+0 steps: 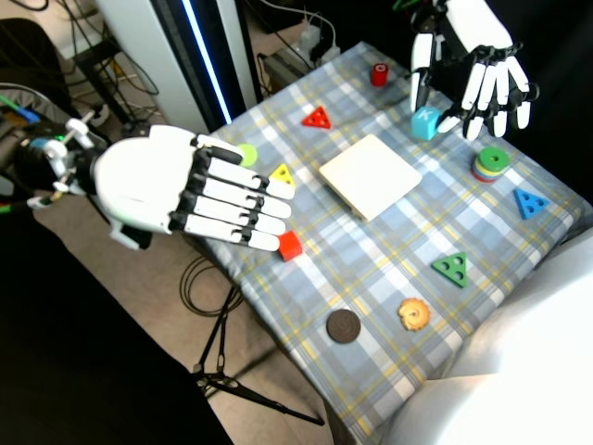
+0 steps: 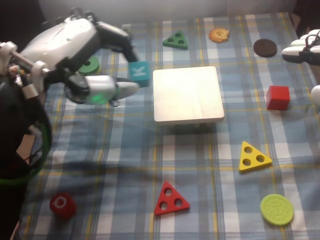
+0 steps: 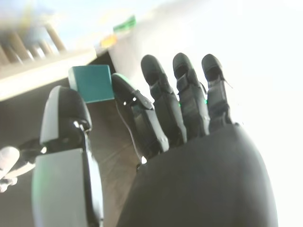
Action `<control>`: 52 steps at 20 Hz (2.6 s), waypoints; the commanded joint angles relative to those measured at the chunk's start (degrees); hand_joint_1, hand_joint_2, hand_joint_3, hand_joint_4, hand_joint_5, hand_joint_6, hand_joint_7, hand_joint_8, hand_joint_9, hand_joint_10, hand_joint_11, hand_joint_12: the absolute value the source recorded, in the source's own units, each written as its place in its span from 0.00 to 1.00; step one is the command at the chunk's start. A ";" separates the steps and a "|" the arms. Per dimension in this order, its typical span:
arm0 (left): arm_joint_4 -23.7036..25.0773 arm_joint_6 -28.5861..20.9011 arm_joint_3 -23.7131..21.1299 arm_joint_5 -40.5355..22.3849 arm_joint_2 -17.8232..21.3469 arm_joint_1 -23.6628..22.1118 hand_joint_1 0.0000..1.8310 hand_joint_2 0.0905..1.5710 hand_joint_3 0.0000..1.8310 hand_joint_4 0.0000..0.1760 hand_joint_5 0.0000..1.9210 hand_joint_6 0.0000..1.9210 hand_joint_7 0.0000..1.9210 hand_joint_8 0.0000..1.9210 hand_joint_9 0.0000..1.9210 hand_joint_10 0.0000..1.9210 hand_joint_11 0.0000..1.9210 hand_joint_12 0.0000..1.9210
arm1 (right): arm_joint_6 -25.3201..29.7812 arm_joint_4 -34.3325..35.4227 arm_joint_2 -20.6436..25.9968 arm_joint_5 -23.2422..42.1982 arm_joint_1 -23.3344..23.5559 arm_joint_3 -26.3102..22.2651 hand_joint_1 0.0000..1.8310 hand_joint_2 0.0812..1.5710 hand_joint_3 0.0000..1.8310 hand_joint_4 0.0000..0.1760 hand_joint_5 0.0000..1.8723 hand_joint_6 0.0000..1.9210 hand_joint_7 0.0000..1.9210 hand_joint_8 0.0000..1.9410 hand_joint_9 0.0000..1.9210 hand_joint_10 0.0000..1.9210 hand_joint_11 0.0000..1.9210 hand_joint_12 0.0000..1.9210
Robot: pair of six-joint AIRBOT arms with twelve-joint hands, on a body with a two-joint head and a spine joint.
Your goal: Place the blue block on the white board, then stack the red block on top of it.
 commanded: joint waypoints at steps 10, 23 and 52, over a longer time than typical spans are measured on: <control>4.33 -1.24 5.60 1.73 -7.79 -4.52 0.59 0.66 0.00 0.53 0.56 0.43 0.38 0.00 0.19 0.00 0.00 0.23 | 0.33 1.06 -0.40 6.86 0.45 0.72 0.06 0.92 0.00 0.01 0.21 0.00 0.21 0.00 0.19 0.00 0.16 0.01; 1.87 -1.25 5.34 -1.58 -5.46 -4.20 0.49 0.66 0.00 0.58 0.38 0.22 0.29 0.00 0.19 0.01 0.00 0.26 | 0.33 1.06 -0.78 6.86 0.45 0.80 0.07 0.92 0.00 0.08 0.21 0.00 0.21 0.00 0.19 0.00 0.17 0.01; -8.14 7.19 18.25 11.29 -13.27 -8.79 0.50 0.59 0.00 0.90 0.42 0.01 0.28 0.00 0.18 0.00 0.00 0.16 | 0.34 1.08 -1.19 6.86 0.46 1.01 0.09 0.92 0.00 0.00 0.21 0.00 0.21 0.00 0.19 0.00 0.17 0.01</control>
